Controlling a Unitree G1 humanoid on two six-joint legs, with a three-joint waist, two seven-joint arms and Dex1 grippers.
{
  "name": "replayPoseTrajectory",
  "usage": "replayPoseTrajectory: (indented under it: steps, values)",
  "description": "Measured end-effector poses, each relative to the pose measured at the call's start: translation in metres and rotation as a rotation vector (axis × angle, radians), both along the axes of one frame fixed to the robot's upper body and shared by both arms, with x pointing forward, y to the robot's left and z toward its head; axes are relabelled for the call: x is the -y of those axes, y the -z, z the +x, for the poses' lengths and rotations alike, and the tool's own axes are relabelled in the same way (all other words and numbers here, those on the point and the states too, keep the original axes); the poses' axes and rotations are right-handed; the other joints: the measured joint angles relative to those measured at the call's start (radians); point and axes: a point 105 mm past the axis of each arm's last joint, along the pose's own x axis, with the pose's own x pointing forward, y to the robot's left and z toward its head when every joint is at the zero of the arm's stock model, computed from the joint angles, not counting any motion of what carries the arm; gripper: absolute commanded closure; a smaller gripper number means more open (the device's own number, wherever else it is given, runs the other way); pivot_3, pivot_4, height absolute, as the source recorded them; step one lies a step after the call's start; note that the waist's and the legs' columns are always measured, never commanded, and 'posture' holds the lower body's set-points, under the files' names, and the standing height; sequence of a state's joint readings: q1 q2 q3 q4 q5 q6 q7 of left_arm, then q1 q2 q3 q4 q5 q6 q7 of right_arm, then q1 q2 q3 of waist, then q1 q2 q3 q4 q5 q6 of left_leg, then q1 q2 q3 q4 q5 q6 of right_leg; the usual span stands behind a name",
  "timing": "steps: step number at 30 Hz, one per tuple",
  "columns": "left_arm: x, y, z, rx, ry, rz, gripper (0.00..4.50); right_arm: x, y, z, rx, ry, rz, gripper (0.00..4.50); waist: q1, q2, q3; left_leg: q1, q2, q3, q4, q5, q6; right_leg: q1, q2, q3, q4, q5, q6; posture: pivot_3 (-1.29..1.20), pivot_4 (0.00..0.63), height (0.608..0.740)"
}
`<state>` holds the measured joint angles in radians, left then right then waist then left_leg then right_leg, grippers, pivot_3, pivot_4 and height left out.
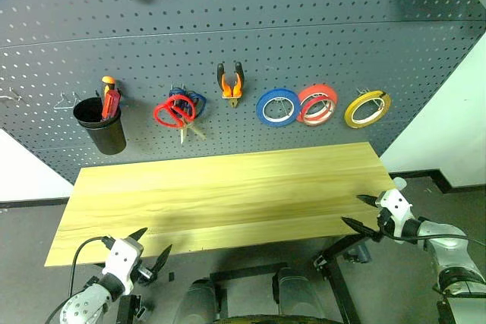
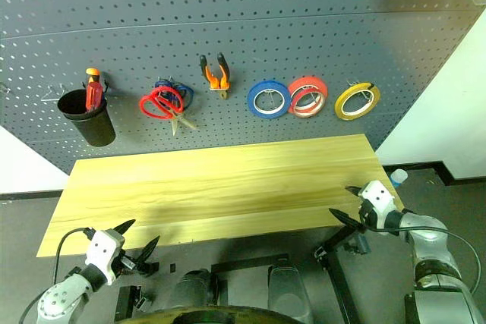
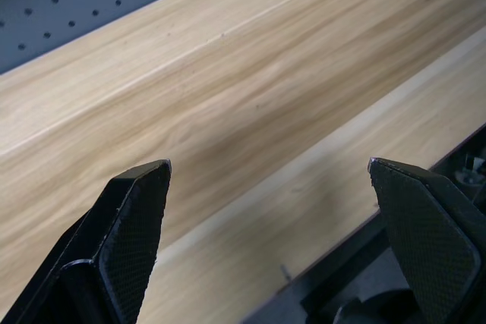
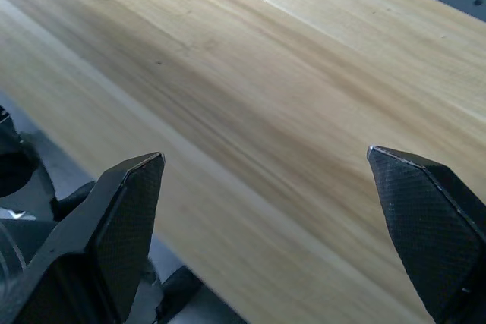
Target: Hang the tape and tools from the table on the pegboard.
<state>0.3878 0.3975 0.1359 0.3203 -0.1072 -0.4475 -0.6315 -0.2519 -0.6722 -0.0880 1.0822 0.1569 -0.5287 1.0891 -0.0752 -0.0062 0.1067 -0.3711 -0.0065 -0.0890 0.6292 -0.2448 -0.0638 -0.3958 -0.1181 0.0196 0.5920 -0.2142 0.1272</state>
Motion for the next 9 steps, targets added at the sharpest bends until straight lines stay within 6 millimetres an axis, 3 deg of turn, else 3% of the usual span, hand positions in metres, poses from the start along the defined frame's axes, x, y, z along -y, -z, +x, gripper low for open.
replayPoseTrajectory:
  steps: [9]
  values:
    - [0.0102,0.0086,-0.0048,-0.021,0.004,-0.014,0.15,-0.0099,0.0005,0.0047,0.003,-0.022,0.016,0.0,0.002,0.002,-0.002,-0.001,0.0,0.0,0.006,-0.001,-0.002,0.0,0.0,0.0,0.001,0.0,0.0,-0.05,0.039,0.74]
